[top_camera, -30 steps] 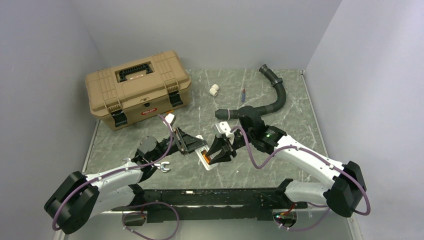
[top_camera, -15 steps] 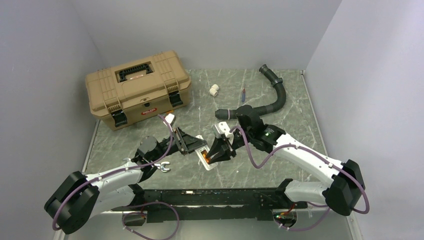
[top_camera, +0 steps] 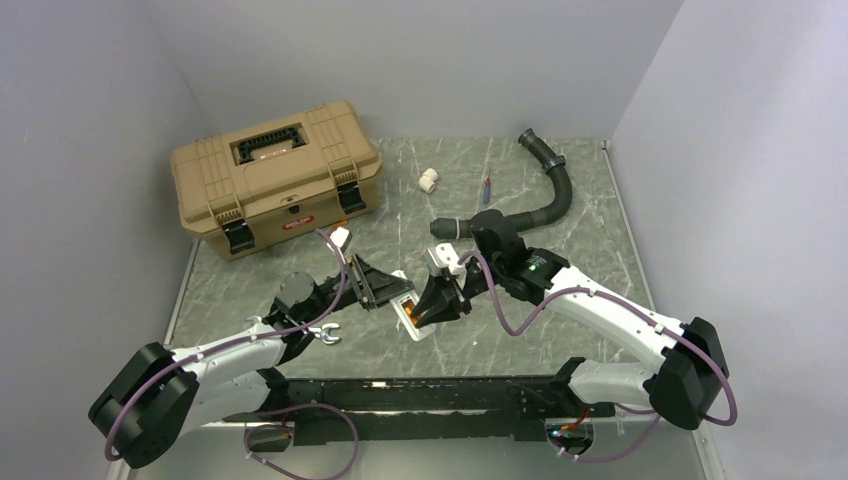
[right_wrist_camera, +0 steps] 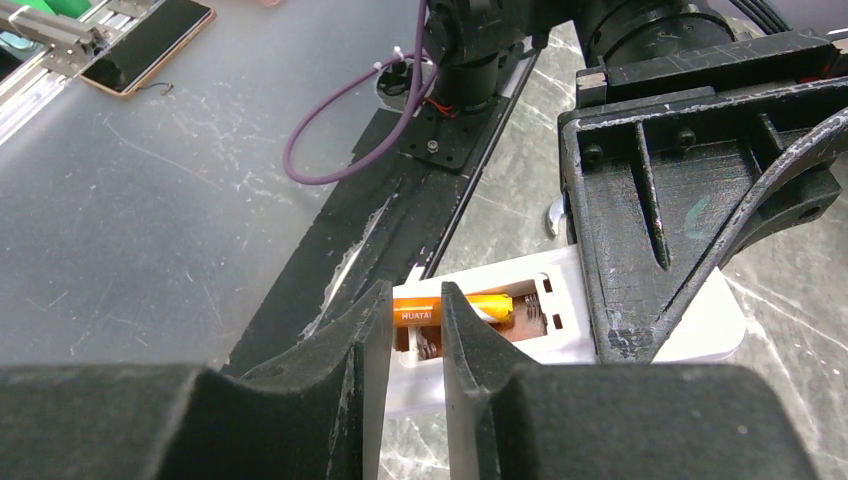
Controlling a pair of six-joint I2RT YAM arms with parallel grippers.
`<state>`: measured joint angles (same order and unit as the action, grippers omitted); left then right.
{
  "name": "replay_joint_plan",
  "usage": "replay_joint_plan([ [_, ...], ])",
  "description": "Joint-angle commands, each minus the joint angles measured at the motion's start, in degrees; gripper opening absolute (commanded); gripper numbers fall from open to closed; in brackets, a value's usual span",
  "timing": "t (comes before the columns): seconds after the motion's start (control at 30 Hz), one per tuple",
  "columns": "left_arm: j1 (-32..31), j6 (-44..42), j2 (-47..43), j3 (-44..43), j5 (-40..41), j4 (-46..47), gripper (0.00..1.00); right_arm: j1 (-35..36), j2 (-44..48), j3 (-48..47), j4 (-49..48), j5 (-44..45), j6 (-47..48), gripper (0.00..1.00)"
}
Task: Load the batteries into the remote control
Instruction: Load the battery into the remote control.
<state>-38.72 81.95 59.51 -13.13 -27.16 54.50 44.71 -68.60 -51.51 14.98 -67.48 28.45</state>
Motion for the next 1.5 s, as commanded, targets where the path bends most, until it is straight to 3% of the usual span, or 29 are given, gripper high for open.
replay_joint_plan([
  [0.0,-0.23,1.76,-1.20,-2.01,-0.09,5.26,0.00,0.05,-0.95,-1.14,1.36,1.36,2.01,0.25],
  [0.8,-0.27,2.42,-1.96,-2.32,-0.58,6.13,0.00,0.04,-2.37,-0.99,-0.09,3.90,1.49,0.22],
  [1.47,-0.26,5.17,-0.77,-2.36,-1.44,13.65,0.00,-0.03,-3.07,-0.79,0.35,4.77,2.07,0.21],
])
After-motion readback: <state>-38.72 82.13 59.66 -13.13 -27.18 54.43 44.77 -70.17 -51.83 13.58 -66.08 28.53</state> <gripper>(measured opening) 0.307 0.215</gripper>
